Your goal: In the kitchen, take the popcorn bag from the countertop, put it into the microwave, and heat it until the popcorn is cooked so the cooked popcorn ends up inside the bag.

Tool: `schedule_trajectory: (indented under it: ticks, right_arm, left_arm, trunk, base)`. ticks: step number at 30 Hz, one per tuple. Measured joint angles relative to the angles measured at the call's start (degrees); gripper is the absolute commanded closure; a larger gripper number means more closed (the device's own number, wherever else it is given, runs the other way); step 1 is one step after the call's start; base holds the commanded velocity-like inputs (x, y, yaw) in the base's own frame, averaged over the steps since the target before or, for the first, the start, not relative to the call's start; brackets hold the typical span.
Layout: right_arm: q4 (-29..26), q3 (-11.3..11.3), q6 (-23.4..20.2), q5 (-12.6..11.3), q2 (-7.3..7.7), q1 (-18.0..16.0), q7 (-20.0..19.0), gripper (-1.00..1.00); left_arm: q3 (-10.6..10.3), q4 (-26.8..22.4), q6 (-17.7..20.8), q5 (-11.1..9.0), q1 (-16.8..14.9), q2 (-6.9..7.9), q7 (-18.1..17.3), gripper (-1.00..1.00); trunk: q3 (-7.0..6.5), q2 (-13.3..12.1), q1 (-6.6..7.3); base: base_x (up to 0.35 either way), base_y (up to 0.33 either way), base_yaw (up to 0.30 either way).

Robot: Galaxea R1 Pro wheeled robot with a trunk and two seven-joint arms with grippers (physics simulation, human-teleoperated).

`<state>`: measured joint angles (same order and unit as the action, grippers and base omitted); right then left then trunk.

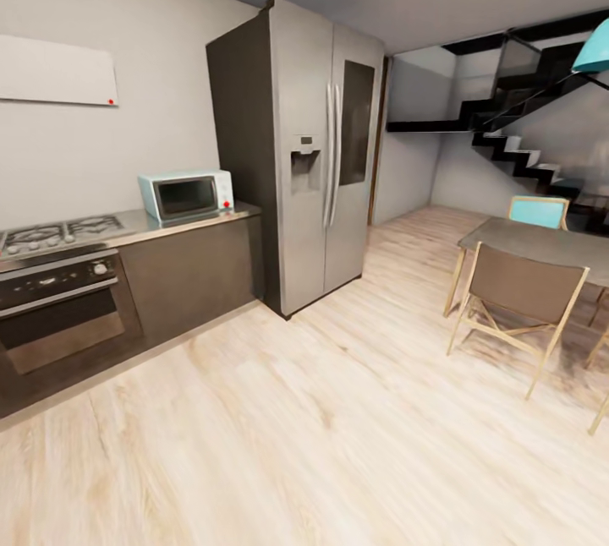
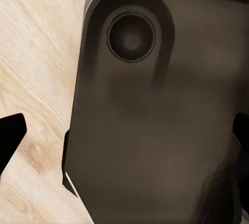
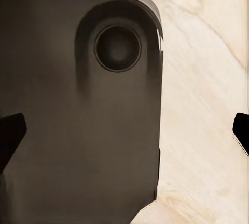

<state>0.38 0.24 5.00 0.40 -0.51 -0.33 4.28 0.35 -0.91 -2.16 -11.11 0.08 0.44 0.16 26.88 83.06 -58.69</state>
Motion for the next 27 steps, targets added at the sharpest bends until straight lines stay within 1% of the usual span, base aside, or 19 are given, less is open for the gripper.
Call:
schedule_trajectory:
  ticks: [27]
  right_arm:
    - [0.00,-0.08,0.05,-0.08,0.00,0.00,0.00,-1.00]
  left_arm:
    - [0.00,0.00,-0.03,0.09,0.00,-0.09,0.00,-1.00]
  trunk:
    - [0.00,0.00,0.00]
  base:
    - [0.335,0.000,0.000]
